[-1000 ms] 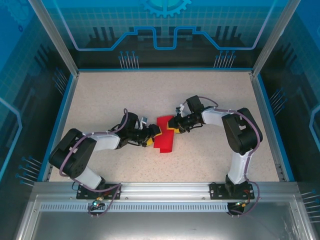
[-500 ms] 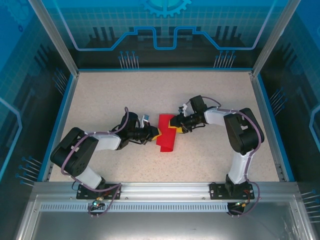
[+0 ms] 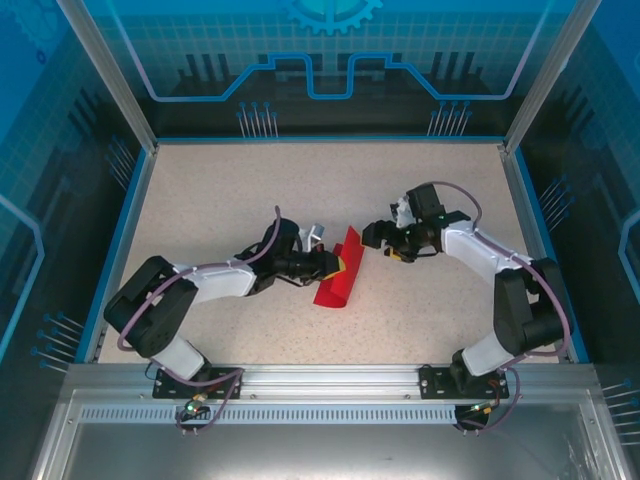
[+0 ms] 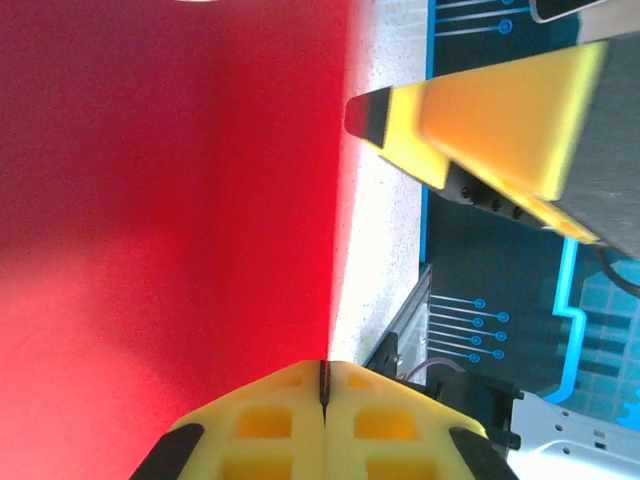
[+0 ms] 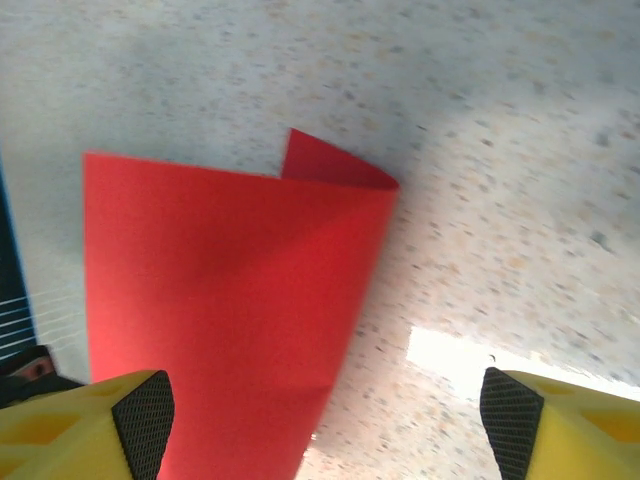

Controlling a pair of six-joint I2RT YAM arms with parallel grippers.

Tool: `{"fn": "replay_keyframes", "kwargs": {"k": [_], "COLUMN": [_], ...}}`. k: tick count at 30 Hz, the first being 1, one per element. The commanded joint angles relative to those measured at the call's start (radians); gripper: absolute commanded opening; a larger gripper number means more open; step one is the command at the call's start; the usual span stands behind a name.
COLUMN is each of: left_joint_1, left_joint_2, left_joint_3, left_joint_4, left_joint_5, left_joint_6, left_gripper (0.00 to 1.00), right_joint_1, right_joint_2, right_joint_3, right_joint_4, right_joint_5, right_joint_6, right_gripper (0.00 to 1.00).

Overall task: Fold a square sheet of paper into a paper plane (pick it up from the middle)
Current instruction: First fold in half a square sheet of paper at the center of the table.

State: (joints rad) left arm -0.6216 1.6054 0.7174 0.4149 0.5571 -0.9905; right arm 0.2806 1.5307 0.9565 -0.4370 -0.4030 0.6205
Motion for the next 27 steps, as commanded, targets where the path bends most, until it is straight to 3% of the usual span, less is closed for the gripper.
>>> {"fn": "replay_keyframes", "kwargs": {"k": [1, 6, 11, 15, 21, 27], "left_joint_1": [-0.031, -0.046, -0.045, -0.041, -0.033, -0.030], "left_joint_2": [0.066, 0.116, 0.072, 0.035, 0.012, 0.024], "left_joint_3": [0.041, 0.067, 0.037, 0.009, -0.034, -0.029], "left_joint_4": [-0.036, -0.060, -0.124, -0.199, -0.253, -0.241], "left_joint_5": [-0.010, -0.073, -0.223, -0.315, -0.393, -0.377], "left_joint_6": [0.050, 0.019, 0.000, -0.006, -0.052, -0.039], "left_gripper": [0.01, 0.01, 0.01, 0.00, 0.00, 0.00], "right_joint_1": [-0.014, -0.020, -0.010, 0.053, 0.140, 0.195], "right_joint_2": [-0.037, -0.078, -0.040, 0.021, 0.133, 0.204], "right_joint_3": [-0.050, -0.071, -0.071, -0.030, 0.030, 0.072], "right_joint_4": [-0.048, -0.062, -0.028, -0.025, -0.007, -0.008], "right_joint_5": [0.113, 0.175, 0.055, -0.002, -0.025, -0.011], "right_joint_6": [0.042, 0.068, 0.020, -0.011, 0.007, 0.037], "right_gripper": [0.84, 0.84, 0.82, 0.80, 0.76, 0.71]}}
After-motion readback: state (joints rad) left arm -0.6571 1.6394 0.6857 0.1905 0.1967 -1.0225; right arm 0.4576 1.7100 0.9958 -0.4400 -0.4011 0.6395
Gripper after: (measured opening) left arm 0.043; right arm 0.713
